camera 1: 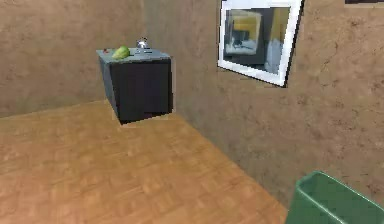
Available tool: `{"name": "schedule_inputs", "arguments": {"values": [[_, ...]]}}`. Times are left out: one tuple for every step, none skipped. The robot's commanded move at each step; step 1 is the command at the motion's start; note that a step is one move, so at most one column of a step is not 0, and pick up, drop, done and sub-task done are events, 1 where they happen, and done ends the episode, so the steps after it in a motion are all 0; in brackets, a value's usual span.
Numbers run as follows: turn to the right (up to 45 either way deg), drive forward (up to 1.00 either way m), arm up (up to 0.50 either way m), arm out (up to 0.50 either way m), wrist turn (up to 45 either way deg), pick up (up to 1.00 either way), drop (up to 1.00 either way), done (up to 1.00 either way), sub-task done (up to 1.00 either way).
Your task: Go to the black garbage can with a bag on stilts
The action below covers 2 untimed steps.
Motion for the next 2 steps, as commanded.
{"name": "schedule_inputs", "arguments": {"values": [[45.0, 0.0, 0.0, 0.0, 0.0, 0.0, 0.0, 0.0, 0.0], [45.0, 0.0, 0.0, 0.0, 0.0, 0.0, 0.0, 0.0, 0.0]]}}
